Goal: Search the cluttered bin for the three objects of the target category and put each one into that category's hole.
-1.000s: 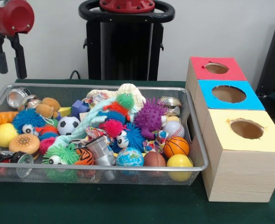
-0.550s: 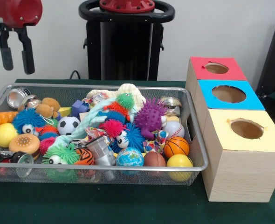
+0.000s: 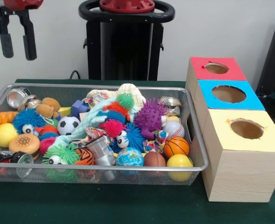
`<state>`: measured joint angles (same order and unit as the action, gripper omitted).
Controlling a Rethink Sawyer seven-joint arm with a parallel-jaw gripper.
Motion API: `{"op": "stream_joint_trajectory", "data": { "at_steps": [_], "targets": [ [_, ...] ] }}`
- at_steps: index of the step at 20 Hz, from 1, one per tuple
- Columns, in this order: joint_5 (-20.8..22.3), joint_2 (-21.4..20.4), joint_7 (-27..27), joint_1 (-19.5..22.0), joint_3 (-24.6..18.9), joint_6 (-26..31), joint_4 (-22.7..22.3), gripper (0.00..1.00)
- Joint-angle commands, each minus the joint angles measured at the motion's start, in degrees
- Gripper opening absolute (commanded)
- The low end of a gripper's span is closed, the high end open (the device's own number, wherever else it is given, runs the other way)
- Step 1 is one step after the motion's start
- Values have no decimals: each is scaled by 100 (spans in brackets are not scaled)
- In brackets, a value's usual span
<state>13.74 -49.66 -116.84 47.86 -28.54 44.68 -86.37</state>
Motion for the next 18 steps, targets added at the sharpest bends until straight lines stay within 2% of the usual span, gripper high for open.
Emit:
{"op": "stream_joint_trajectory", "data": {
  "at_steps": [1, 9, 18],
  "targets": [
    [231, 57, 1807, 231, -480, 923, -69, 100],
    [299, 131, 2053, 502, -765, 1069, -6, 100],
    [430, 199, 1887, 513, -823, 923, -65, 100]
  ]
}}
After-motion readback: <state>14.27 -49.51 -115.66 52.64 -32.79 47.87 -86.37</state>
